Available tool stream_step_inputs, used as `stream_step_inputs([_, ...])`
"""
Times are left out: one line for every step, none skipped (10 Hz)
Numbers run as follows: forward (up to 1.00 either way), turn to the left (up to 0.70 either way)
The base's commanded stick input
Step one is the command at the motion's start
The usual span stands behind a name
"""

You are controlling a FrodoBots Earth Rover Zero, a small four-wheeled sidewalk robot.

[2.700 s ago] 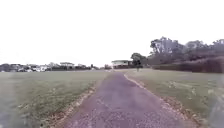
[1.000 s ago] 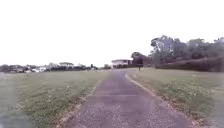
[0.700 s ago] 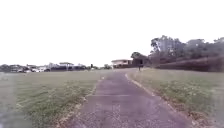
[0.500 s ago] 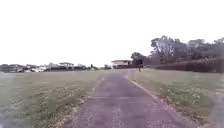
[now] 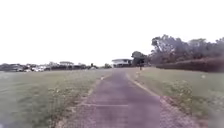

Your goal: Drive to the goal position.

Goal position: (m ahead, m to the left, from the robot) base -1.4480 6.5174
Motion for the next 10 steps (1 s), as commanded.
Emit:
stream_step_inputs([0.85, 0.0])
stream_step_inputs([0.85, 0.0])
stream_step_inputs([0.85, 0.0])
stream_step_inputs([0.85, 0.0])
stream_step_inputs([0.85, 0.0])
stream_step_inputs([0.85, 0.0])
stream_step_inputs([0.85, 0.0])
stream_step_inputs([0.0, 0.0])
stream_step_inputs([0.0, 0.0])
stream_step_inputs([0.0, 0.85])
